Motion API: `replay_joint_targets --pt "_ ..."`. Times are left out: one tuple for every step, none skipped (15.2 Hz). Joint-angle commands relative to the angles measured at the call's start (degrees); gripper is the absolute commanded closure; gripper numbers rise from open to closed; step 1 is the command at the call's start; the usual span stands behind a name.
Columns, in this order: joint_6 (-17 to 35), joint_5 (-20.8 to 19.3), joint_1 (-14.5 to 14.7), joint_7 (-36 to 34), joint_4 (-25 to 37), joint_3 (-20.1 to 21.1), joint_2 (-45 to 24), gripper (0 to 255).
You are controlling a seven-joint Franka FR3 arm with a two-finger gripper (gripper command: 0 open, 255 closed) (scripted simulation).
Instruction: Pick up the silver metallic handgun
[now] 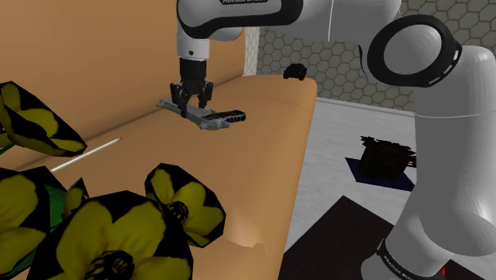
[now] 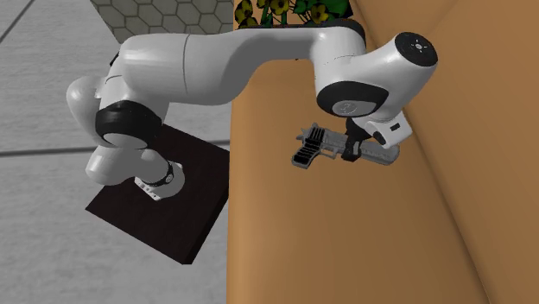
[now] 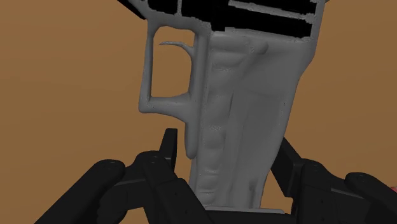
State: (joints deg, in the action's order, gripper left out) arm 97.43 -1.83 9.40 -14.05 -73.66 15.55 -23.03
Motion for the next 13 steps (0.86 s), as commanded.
replay_joint_targets --pt "-1.75 -0.06 0.12 -0.06 2.00 0.02 -0.22 255" --pt "-2.63 -0.11 0.21 -0.10 3.07 0.03 -0.41 255" --pt "-3.52 -0.16 0.31 -0.16 4.18 0.03 -0.63 255" --pt "-4.42 -0.23 0.41 -0.21 5.32 0.04 -0.87 255" --pt "-5.35 -0.30 0.52 -0.26 6.52 0.04 -1.14 255" --pt "-6.29 -0.37 0.64 -0.32 7.76 0.05 -1.44 255" --pt "-7.26 -0.46 0.77 -0.38 9.06 0.05 -1.77 255" --pt "-8.25 -0.55 0.92 -0.44 10.41 0.05 -2.14 255" --pt "-9.27 -0.65 1.08 -0.50 11.84 0.05 -2.54 255" --pt "-10.32 -0.77 1.25 -0.56 13.33 0.05 -2.99 255" --pt "-11.40 -0.89 1.44 -0.63 14.92 0.04 -3.49 255" --pt "-11.56 -0.90 1.46 -0.64 15.13 0.04 -3.55 255" --pt "-11.57 -0.91 1.47 -0.64 15.16 0.04 -3.56 255"
